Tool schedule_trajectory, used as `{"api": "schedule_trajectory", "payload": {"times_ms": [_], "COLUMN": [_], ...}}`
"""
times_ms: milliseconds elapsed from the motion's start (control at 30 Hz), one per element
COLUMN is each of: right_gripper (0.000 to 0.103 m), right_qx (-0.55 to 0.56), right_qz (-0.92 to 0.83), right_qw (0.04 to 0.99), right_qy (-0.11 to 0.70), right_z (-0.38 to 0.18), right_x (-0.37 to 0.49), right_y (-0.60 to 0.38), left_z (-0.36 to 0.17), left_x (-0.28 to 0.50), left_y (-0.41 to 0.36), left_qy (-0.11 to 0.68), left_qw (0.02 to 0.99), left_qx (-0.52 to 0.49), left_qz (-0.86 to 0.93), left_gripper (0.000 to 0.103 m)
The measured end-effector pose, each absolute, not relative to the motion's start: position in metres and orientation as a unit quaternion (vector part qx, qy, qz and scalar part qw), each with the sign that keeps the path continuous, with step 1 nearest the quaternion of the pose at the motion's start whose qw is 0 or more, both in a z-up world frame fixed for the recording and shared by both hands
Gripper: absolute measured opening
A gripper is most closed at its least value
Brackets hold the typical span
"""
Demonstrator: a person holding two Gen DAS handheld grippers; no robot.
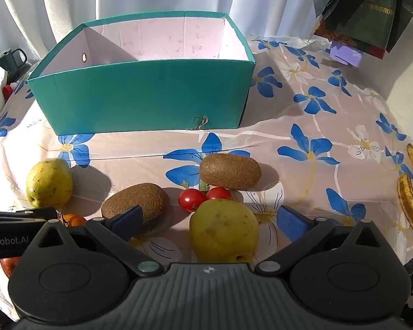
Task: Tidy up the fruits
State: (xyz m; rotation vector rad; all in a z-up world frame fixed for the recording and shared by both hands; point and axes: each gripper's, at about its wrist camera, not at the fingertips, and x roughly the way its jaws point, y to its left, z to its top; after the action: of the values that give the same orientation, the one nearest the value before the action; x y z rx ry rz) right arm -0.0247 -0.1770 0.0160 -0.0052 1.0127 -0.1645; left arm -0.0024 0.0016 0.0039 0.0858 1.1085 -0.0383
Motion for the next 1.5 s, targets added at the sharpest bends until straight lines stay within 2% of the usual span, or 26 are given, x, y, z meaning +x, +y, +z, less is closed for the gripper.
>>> {"api": "schedule_trajectory", "payload": {"times_ms": [1500], "right_gripper": [0.103], "right_qx": [0.0], "right_qz": [-0.07], "right_qw": [0.875], "right_qy": [0.48], "right_z": [0.0158], "right_x": [-0.0242], "right_y": [-0.1765], "left_z": [0.0082], "left_x": [-0.0069], "left_y": [0.0026], "left_qy": [0.519], "left_qw": [0.853], "left_qx": [0.035], "left_qz": [-0.03], "left_gripper": [0.103]}}
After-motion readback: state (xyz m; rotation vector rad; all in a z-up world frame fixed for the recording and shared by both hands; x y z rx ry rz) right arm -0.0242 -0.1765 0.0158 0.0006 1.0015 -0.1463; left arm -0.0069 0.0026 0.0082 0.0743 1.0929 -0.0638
